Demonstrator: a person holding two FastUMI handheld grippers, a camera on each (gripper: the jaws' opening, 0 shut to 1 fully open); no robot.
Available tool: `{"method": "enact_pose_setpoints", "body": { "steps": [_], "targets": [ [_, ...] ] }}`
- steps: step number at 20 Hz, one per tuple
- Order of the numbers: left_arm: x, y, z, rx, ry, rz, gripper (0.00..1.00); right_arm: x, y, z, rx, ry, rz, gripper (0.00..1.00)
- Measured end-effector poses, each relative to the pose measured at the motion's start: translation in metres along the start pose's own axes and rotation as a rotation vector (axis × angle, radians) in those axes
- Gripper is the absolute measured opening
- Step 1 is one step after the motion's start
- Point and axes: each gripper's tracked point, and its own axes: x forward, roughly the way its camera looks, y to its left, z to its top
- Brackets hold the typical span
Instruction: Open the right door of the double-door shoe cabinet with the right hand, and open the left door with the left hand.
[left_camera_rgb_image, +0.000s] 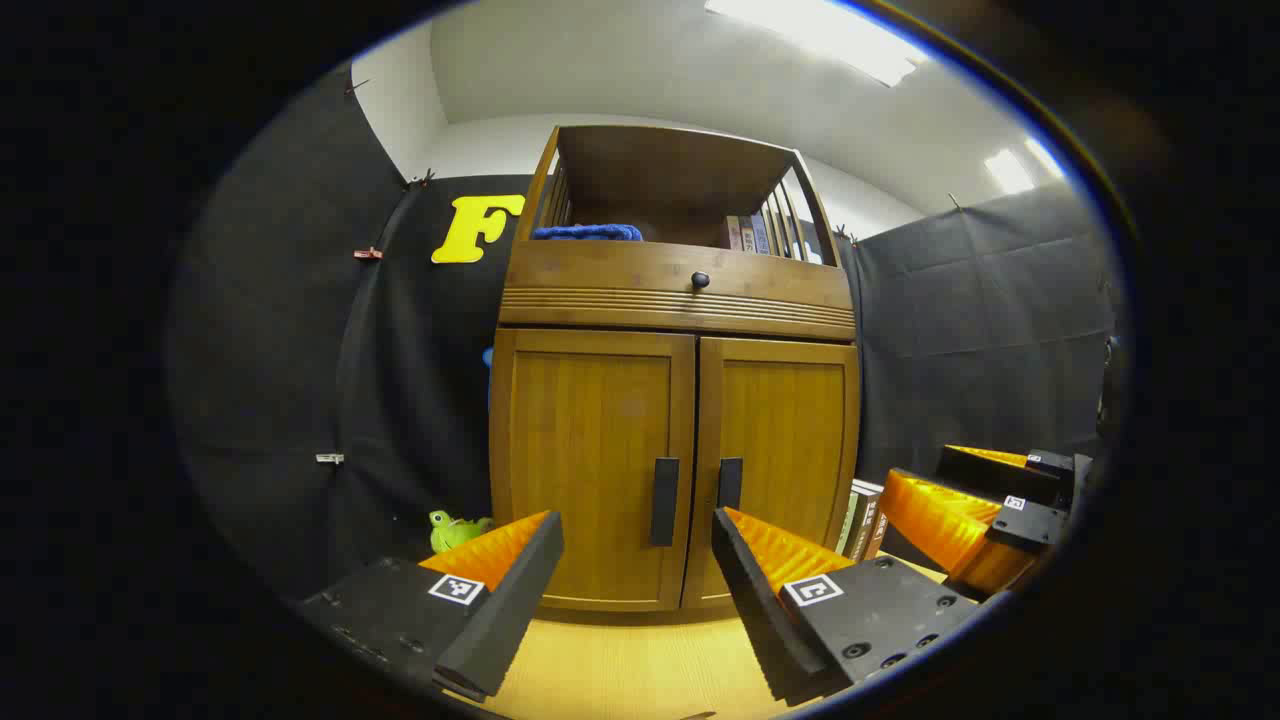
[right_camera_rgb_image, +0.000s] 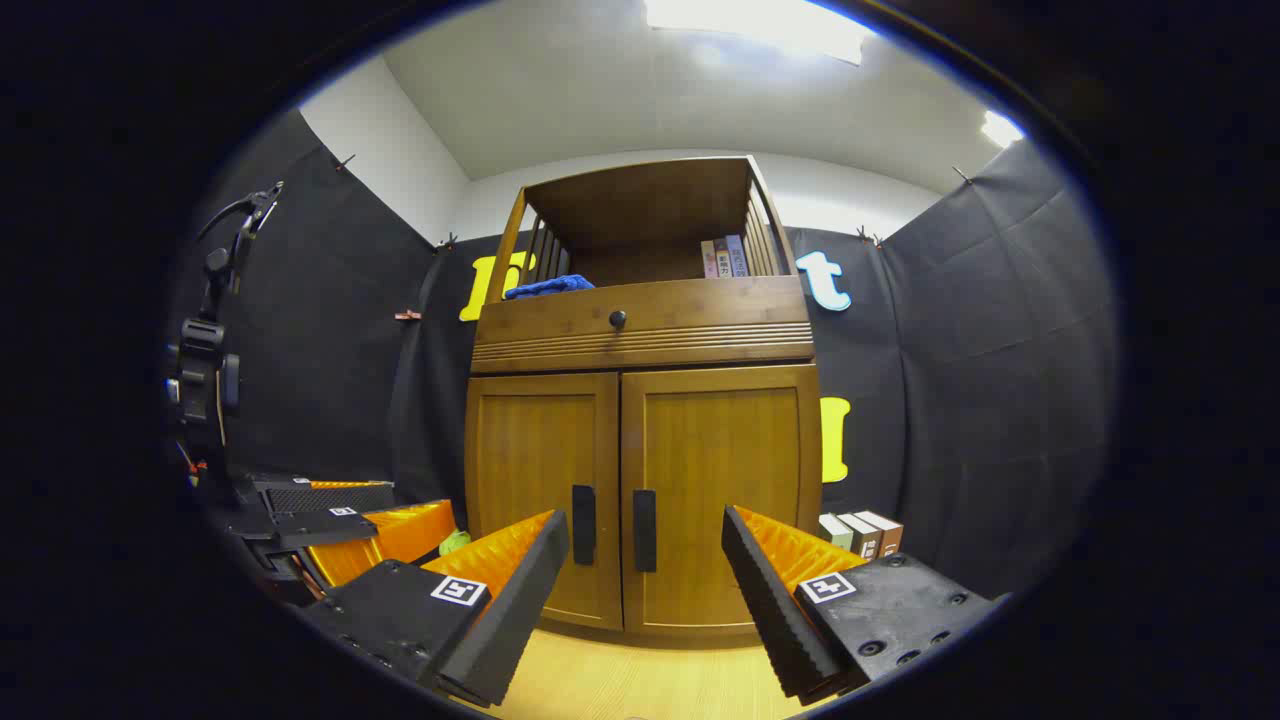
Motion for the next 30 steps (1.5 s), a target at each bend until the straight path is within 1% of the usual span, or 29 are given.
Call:
{"method": "enact_pose_setpoints", "body": {
  "steps": [1, 3, 4, 6, 7, 13, 14, 15, 16, 17, 18, 19, 20, 21, 23, 24, 25, 26, 27, 28, 29, 30],
  "targets": [
    [0.000, 0.001, 0.000, 0.000, 0.001, 0.001, 0.93, 0.000, -0.002, 0.001, -0.001, -0.003, -0.003, 0.97],
    [0.001, 0.002, -0.001, 0.002, 0.004, 0.005, 0.93, 0.000, -0.006, 0.002, -0.010, -0.010, -0.019, 0.97],
    [0.001, 0.001, -0.002, 0.002, 0.007, 0.005, 0.93, 0.000, -0.006, 0.002, -0.014, -0.014, -0.021, 0.95],
    [0.002, 0.000, -0.004, 0.001, 0.013, 0.004, 0.93, -0.001, -0.005, 0.002, -0.013, -0.013, -0.018, 0.95],
    [0.002, 0.000, -0.004, 0.001, 0.016, 0.002, 0.93, -0.001, -0.005, 0.002, -0.010, -0.012, -0.019, 0.97],
    [0.003, -0.003, -0.005, 0.000, 0.024, -0.008, 0.93, -0.001, -0.001, 0.003, 0.002, -0.011, -0.003, 0.97],
    [0.003, -0.003, -0.005, -0.003, 0.024, -0.009, 0.97, 0.000, -0.002, 0.004, 0.007, -0.014, -0.002, 0.97],
    [0.004, -0.001, -0.004, -0.003, 0.023, -0.006, 0.93, 0.000, -0.003, 0.004, 0.008, -0.015, -0.005, 0.97],
    [0.004, 0.001, -0.004, -0.002, 0.022, -0.002, 0.97, 0.001, -0.004, 0.005, 0.009, -0.017, -0.009, 0.97],
    [0.003, 0.002, -0.003, -0.002, 0.017, 0.001, 0.98, 0.000, -0.005, 0.006, 0.009, -0.022, -0.012, 0.97],
    [0.003, 0.003, -0.002, -0.005, 0.015, 0.002, 0.93, 0.000, -0.006, 0.006, 0.010, -0.025, -0.014, 0.97],
    [0.003, 0.003, -0.002, -0.009, 0.014, 0.000, 0.93, 0.001, -0.006, 0.006, 0.011, -0.026, -0.015, 0.97],
    [0.004, 0.003, -0.002, -0.012, 0.013, 0.000, 0.93, 0.002, -0.005, 0.006, 0.013, -0.026, -0.015, 0.97],
    [0.004, 0.005, -0.001, -0.015, 0.010, 0.001, 0.97, 0.002, -0.005, 0.005, 0.015, -0.024, -0.014, 0.97],
    [0.004, 0.007, -0.001, -0.017, 0.007, 0.002, 0.97, 0.002, -0.004, 0.004, 0.017, -0.020, -0.012, 0.97],
    [0.003, 0.008, 0.000, -0.019, 0.005, 0.003, 0.89, 0.003, -0.004, 0.004, 0.016, -0.019, -0.012, 0.97],
    [0.003, 0.008, -0.001, -0.020, 0.004, 0.003, 0.89, 0.005, -0.003, 0.003, 0.014, -0.018, -0.011, 0.97],
    [0.002, 0.009, 0.000, -0.021, 0.003, 0.003, 0.93, 0.006, -0.002, 0.002, 0.011, -0.017, -0.010, 0.97],
    [0.002, 0.011, 0.000, -0.022, 0.000, 0.004, 0.93, 0.008, -0.002, 0.001, 0.008, -0.015, -0.009, 0.97],
    [0.001, 0.013, 0.001, -0.022, -0.003, 0.007, 0.97, 0.011, -0.001, 0.000, 0.005, -0.013, -0.008, 0.97],
    [0.000, 0.015, 0.002, -0.023, -0.006, 0.009, 0.93, 0.013, -0.001, -0.001, 0.003, -0.011, -0.008, 0.97],
    [0.000, 0.016, 0.003, -0.025, -0.009, 0.013, 0.93, 0.015, -0.002, -0.003, 0.002, -0.007, -0.010, 0.97]
  ]
}}
